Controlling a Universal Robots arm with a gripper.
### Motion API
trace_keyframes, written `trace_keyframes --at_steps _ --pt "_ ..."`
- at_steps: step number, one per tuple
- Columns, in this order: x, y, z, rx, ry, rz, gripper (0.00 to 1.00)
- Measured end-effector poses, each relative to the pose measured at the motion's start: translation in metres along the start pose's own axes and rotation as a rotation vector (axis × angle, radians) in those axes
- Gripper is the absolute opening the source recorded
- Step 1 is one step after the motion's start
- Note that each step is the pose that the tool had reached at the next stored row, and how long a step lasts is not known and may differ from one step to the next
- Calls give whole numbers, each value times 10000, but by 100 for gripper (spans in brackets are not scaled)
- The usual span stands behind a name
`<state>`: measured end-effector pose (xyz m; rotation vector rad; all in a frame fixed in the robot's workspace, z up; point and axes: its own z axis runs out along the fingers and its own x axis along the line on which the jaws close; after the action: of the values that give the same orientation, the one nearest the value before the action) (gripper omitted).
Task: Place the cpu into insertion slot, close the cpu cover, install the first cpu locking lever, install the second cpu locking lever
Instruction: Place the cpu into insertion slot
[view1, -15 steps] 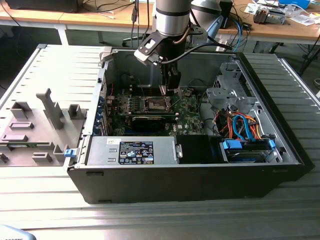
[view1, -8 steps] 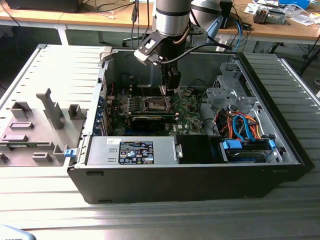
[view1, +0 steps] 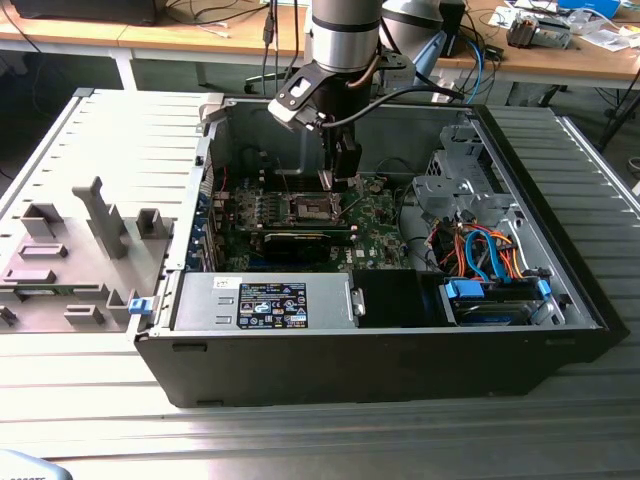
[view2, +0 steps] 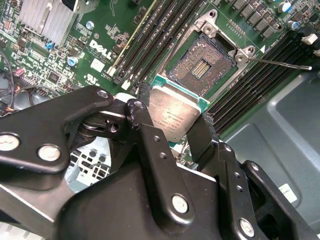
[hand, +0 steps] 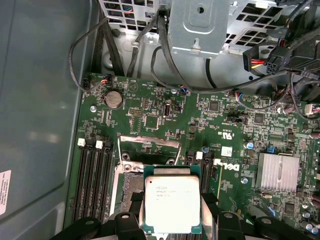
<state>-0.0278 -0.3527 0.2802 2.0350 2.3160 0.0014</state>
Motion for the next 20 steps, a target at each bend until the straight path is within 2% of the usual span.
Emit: trace_keyframes --at_steps 20 --pt "0 0 0 4 -3 90 54"
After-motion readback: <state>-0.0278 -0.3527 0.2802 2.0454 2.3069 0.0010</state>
